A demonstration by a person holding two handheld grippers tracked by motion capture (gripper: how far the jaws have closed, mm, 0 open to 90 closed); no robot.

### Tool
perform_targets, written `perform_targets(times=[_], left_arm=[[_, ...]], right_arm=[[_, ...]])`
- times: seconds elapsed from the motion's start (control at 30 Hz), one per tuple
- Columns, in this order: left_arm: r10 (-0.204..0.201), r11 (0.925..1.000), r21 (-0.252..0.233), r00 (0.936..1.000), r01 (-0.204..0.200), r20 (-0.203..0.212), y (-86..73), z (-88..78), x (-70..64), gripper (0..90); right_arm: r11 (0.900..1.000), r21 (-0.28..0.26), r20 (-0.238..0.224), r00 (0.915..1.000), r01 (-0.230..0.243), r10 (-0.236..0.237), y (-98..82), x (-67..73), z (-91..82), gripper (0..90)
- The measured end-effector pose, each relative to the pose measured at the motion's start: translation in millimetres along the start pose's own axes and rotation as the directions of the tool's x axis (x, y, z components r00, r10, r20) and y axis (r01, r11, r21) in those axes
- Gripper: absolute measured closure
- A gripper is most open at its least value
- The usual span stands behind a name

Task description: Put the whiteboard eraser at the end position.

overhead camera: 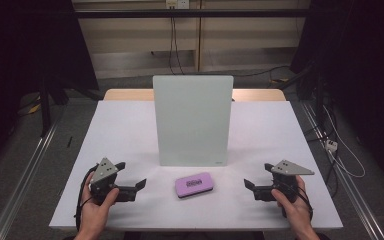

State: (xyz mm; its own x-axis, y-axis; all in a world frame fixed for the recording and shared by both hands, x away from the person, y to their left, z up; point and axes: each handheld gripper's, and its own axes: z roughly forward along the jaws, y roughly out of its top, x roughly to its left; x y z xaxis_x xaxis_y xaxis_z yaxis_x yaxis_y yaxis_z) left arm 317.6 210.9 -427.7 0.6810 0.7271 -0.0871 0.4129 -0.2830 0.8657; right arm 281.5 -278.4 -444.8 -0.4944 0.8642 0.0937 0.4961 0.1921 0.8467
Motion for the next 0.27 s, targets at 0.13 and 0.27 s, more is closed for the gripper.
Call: perform_targets(times=[0.13, 0.27], left_arm=[[-0.012, 0.9998, -0.015, 0.9997, 0.011, -0.024, -1.0, -3.1, 2.3, 5.7], [-0.013, 0.9997, -0.019, 0.9997, 0.013, -0.020, -1.2, -3.7, 3.8, 5.6]], right_arm=[[1.000, 0.001, 0.000, 1.0000, -0.004, 0.004, -0.4, -0.8, 0.0, 4.4], [1.000, 0.004, 0.003, 1.0000, -0.005, 0.005, 0.2, -1.2, 1.2, 4.5]])
